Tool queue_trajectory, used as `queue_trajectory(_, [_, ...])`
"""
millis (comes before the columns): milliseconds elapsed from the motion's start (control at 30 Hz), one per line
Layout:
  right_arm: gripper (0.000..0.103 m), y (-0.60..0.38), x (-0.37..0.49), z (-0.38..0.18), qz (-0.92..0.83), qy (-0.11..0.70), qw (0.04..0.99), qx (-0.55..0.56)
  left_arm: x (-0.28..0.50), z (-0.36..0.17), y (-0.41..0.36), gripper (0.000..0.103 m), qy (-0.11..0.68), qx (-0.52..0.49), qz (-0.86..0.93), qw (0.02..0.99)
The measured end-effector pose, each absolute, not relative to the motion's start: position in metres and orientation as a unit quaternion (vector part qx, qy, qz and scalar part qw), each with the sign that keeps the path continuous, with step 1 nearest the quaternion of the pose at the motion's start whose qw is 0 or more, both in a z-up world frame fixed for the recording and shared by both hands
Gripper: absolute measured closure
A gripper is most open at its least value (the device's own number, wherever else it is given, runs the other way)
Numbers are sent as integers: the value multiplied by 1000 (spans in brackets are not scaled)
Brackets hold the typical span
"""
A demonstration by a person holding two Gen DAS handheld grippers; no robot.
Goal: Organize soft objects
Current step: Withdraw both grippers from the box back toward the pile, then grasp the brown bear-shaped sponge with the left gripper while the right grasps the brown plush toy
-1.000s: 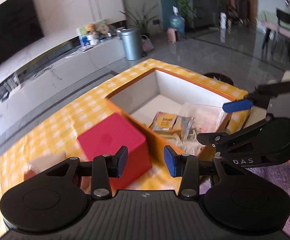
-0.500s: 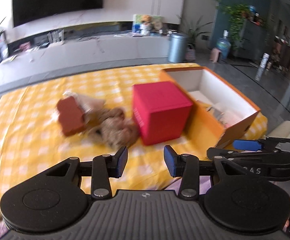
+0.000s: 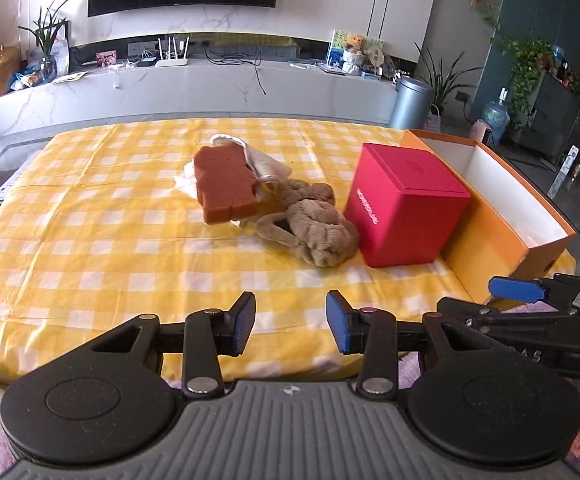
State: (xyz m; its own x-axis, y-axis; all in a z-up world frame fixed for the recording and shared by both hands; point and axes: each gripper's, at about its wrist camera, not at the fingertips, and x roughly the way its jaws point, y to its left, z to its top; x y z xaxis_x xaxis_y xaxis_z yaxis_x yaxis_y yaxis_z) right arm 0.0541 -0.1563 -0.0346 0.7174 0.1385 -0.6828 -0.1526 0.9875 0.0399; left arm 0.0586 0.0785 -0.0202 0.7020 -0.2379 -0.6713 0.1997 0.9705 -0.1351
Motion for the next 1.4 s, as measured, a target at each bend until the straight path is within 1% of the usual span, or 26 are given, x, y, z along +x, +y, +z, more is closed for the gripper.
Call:
queue_trajectory(433, [32, -107, 107, -51, 136, 370, 917, -57, 100, -35, 103, 60, 392, -32, -126, 911])
queue_trajectory(500, [32, -101, 120, -54, 131, 369, 918, -54, 109, -34, 105, 54, 388, -36, -124, 913])
queue_trajectory(567, [32, -96, 134, -58, 120, 370, 920, -44, 120, -34, 106, 45, 382, -31, -122, 916])
queue_trajectory(600, [32, -95, 140, -60, 111, 371, 921, -35, 125, -34, 106, 44, 378, -28, -118, 918])
queue_trajectory(667, [32, -93, 151, -64, 100, 371, 923, -10, 136, -34, 108, 38, 371, -31, -111, 922])
queue_trajectory(767, [32, -88, 165, -72, 80, 368, 926, 15, 152, -35, 111, 32, 364, -42, -108, 924])
queue_trajectory(900, [32, -86, 176, -81, 53, 363, 929, 41, 171, -40, 107, 26, 355, -33, -106, 928])
queue_trajectory(967, [32, -86, 182, -85, 40, 362, 930, 52, 182, -46, 105, 19, 354, -32, -107, 928])
queue_trajectory(1100, [32, -86, 190, -96, 24, 365, 929, 55, 200, -60, 98, 15, 360, -29, -100, 927])
queue_trajectory(1267, [32, -91, 198, -109, 26, 381, 922, 68, 217, -75, 90, 15, 364, -16, -79, 928])
queue_trajectory(1400, [32, -93, 202, -114, 30, 385, 919, 83, 227, -86, 90, 15, 369, -31, -68, 927])
